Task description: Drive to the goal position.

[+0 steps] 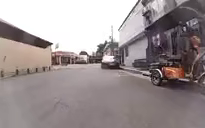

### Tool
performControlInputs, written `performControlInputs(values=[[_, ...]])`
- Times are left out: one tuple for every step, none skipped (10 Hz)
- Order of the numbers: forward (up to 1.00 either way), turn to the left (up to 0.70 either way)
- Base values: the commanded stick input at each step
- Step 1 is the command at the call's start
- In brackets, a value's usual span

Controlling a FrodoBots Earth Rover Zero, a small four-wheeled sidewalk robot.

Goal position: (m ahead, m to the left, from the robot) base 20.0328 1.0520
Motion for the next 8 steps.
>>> performControlInputs(values=[[0.5,0.03],[0.5,0.03],[0.5,0.03],[0.5,0.03],[0.5,0.03],[0.5,0.36],[0.5,0.53],[0.5,0.53]])
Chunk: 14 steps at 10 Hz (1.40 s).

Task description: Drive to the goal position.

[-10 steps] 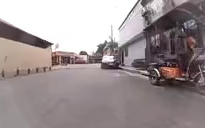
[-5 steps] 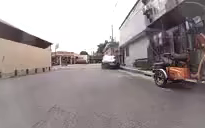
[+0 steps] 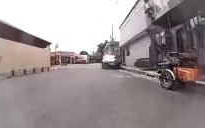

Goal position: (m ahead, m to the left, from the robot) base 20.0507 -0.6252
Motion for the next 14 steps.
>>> performControlInputs(values=[[0.5,0.49],[0.5,0.03],[0.5,0.03],[0.5,0.03],[0.5,0.03],[0.5,0.03],[0.5,0.03],[0.5,0.03],[0.5,0.03],[0.5,0.03],[0.5,-0.22],[0.5,-0.44],[0.5,-0.26],[0.5,-0.09]])
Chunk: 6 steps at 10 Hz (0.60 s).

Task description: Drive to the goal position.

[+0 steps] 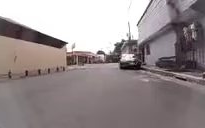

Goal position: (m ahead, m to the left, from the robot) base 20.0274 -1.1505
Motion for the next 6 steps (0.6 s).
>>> performControlInputs(values=[[0.5,0.03],[0.5,0.03],[0.5,0.03],[0.5,0.03],[0.5,0.03],[0.5,0.03]])
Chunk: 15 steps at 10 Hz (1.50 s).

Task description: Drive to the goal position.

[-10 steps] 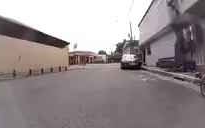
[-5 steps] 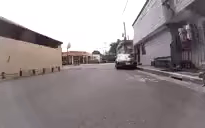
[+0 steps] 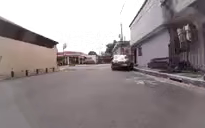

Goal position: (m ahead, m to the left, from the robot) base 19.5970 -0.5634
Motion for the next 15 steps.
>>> performControlInputs(values=[[0.5,0.03],[0.5,0.03],[0.5,0.03],[0.5,0.03],[0.5,0.03],[0.5,0.03],[0.5,0.03],[0.5,0.03],[0.5,0.03],[0.5,0.03],[0.5,0.03],[0.5,0.03],[0.5,0.03],[0.5,0.04],[0.5,0.04]])
